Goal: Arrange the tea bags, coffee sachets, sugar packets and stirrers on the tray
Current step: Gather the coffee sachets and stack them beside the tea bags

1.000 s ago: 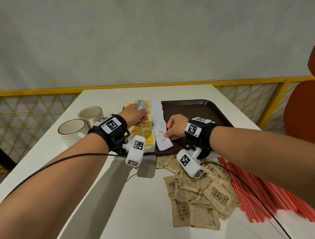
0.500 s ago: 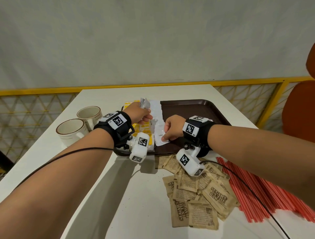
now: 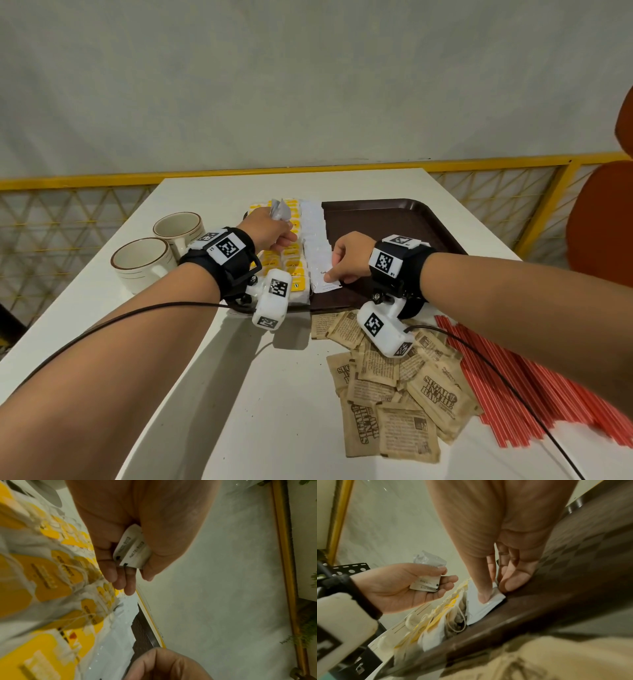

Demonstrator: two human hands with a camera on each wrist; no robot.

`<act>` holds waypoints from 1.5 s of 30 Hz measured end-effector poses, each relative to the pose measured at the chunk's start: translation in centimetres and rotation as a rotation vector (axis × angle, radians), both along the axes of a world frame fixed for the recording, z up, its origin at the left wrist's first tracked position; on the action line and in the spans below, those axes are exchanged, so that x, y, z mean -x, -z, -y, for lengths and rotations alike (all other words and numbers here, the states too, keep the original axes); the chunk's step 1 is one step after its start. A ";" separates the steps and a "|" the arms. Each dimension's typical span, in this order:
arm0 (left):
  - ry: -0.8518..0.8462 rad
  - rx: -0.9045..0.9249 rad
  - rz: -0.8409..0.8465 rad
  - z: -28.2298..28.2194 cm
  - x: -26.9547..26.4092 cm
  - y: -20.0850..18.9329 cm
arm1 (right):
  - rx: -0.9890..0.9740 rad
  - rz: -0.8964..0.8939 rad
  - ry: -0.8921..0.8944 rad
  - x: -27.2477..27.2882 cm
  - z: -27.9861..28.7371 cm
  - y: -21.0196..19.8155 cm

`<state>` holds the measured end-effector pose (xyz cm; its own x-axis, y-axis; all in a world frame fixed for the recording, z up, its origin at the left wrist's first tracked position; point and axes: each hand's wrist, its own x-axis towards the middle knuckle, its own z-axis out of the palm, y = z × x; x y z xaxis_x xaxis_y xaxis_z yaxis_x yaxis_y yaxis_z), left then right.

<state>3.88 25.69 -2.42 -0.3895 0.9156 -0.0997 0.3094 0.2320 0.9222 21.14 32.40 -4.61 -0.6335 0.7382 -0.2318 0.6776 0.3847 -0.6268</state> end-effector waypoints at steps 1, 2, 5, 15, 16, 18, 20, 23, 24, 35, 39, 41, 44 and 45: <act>-0.001 -0.001 0.001 0.1 0.1 0.0 | 0.002 0.013 0.004 0.0 -0.1 -0.1; -0.002 -0.001 0.004 0.1 0.2 0.0 | 0.004 0.028 0.004 0.0 -0.2 -0.1; -0.001 0.003 0.010 0.3 0.4 -0.1 | 0.001 0.051 -0.002 0.0 -0.3 -0.3; 0.004 0.012 0.005 0.7 0.4 -0.2 | 0.001 -0.103 0.068 0.1 0.0 -0.4; 0.005 0.012 0.009 0.7 0.4 -0.2 | 0.005 -0.119 0.075 0.1 0.0 -0.5; 0.003 0.011 0.010 0.7 0.4 -0.2 | -0.001 -0.136 0.081 0.1 -0.1 -0.5; 0.001 0.012 0.001 0.8 0.3 -0.1 | -0.018 -0.147 0.080 0.0 -0.1 -0.5; 0.000 0.000 0.006 0.8 0.1 -0.1 | -0.024 -0.158 0.081 -0.1 -0.1 -0.5; -0.004 -0.012 0.028 0.8 -0.2 0.0 | -0.022 -0.170 0.086 -0.1 -0.1 -0.6; 0.344 -0.139 0.234 1.3 -3.7 0.0 | 0.386 -0.706 0.000 -1.0 2.4 -3.5; 0.436 -0.086 0.254 1.3 -4.4 0.4 | 0.390 -0.688 -0.043 -2.7 2.1 -3.0; 0.446 -0.032 0.151 1.4 -4.6 0.5 | 0.427 -0.702 -0.039 -3.1 2.3 -2.8; 0.405 -0.015 0.087 1.5 -5.0 -0.5 | 0.484 -0.709 0.005 -3.3 2.4 -2.7; 0.365 -0.035 0.084 1.5 -4.7 -0.7 | 0.482 -0.697 0.028 -3.4 2.3 -2.7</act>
